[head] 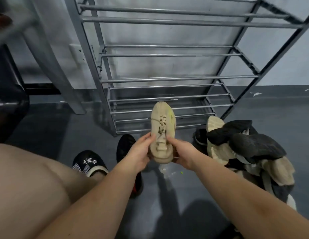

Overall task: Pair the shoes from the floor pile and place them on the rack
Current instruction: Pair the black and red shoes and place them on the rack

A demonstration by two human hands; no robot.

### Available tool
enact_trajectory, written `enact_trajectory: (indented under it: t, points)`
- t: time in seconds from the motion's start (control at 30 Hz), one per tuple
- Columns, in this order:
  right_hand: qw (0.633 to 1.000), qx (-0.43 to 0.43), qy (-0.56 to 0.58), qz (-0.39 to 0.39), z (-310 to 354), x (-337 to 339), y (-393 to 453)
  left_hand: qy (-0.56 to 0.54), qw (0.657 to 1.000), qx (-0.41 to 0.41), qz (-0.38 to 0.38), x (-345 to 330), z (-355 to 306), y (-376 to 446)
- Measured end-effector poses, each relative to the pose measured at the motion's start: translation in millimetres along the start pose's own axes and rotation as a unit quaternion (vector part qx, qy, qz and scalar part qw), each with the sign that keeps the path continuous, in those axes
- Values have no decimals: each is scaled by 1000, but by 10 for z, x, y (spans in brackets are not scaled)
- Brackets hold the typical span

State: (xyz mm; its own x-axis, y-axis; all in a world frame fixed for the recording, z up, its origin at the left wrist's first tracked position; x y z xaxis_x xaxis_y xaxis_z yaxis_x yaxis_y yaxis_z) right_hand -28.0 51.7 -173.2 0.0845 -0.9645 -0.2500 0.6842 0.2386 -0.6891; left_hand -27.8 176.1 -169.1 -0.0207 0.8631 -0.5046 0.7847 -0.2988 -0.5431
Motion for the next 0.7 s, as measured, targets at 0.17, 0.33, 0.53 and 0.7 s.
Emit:
enact_trajectory:
  t: [0.17,0.33,0.53,0.7]
  points:
    - [996,-62,-57,17,-368,84,154,48,995,78,-30,297,197,32]
    - [984,-143,-78,71,-826,86,231,141,971,189,-38,582,511,31]
    - [984,-140,-109,11,-933,109,477,152,963,208,-81,833,694,191]
    - [981,-133,-142,2,-857,124,677,154,958,223,-98,880,768,325]
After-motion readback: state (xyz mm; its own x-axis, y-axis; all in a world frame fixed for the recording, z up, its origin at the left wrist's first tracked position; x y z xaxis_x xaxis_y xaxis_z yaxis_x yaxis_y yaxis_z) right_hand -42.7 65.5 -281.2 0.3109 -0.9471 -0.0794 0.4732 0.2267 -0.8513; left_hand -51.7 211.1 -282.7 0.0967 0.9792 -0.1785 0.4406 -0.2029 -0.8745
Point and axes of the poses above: each hand's wrist, its own y-axis towards the middle knuckle, its own x-axis out of the back of the hand, z = x × y, the point moved 7 cm from there along y, towards the middle knuckle, and after that the axes turned 9 degrees about z, right-handed, at the moved point
